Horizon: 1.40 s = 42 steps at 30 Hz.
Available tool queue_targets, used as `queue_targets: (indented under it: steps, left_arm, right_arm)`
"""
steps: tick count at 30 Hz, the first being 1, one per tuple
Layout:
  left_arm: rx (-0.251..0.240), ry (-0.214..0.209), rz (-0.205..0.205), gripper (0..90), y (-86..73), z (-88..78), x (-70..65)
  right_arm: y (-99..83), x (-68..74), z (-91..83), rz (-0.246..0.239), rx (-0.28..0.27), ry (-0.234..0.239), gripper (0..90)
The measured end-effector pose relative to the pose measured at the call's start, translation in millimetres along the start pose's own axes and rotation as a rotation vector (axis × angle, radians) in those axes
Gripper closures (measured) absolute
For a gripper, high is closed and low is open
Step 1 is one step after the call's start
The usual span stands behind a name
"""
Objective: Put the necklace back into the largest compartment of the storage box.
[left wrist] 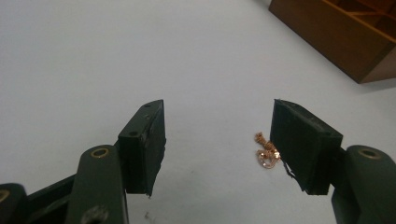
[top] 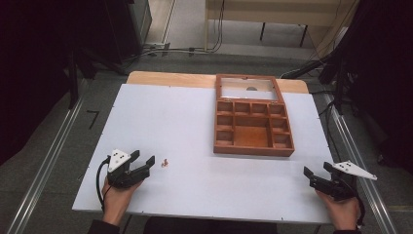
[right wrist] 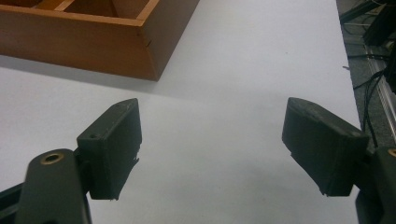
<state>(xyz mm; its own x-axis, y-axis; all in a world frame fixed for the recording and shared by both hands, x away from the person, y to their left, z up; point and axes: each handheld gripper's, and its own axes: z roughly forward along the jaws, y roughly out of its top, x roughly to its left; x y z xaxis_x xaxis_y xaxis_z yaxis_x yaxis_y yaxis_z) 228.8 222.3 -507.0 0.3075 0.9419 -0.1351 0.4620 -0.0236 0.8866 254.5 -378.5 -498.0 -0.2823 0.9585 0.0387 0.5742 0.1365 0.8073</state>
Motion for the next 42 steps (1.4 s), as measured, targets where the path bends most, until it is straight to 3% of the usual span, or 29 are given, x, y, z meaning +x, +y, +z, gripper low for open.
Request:
queue_targets:
  steps: [6, 19, 35, 42]
  left_arm:
    - [-0.006, 0.006, 0.029, 37.9, -0.1, 3.5, -5.5]
    - [0.026, 0.010, 0.035, 35.4, -0.5, 9.2, -9.3]
    - [0.089, -0.043, 0.040, 47.0, 2.8, 18.2, -15.2]
    - [0.097, -0.039, 0.039, 51.0, 4.5, 23.8, -17.5]
  right_arm:
    - [-0.1, 0.1, 0.4, 0.001, 0.002, 0.000, 18.3]
    - [-0.2, -0.1, 0.8, 0.009, 0.010, 0.004, 18.3]
    - [-0.2, 0.3, 1.9, 0.006, 0.017, 0.006, 18.5]
    - [-0.2, 0.4, 2.1, 0.007, 0.019, 0.006, 18.6]
